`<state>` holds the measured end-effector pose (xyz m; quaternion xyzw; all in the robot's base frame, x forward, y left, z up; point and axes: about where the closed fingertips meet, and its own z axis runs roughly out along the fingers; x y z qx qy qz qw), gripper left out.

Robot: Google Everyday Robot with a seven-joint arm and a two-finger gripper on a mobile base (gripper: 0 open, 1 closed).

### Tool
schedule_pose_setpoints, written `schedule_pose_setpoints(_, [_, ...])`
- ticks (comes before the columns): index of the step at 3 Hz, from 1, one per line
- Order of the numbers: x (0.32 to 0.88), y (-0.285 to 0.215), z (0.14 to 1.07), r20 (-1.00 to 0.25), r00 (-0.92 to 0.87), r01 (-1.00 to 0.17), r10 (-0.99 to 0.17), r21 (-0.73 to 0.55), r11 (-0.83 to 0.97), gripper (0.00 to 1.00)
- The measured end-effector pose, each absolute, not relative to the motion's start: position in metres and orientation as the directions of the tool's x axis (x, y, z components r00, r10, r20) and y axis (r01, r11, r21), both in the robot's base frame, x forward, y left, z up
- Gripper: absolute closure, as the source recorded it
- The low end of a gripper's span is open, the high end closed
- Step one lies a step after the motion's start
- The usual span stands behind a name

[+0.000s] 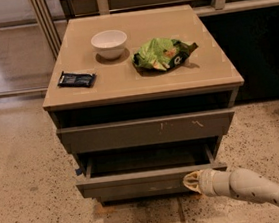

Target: Close middle drawer

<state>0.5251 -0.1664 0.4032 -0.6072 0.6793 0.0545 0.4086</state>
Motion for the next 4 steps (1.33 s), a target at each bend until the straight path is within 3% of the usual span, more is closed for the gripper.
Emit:
schedule_pose_setpoints(2, [0.588,-0.165,0.416,-0.632,0.095,-0.823,-0.769,-0.485,0.297,1.00])
schedule_pose_setpoints(4, [0.578,-0.164,0.416,-0.627,0.088,-0.834,-0.774,-0.471,0.286,1.00])
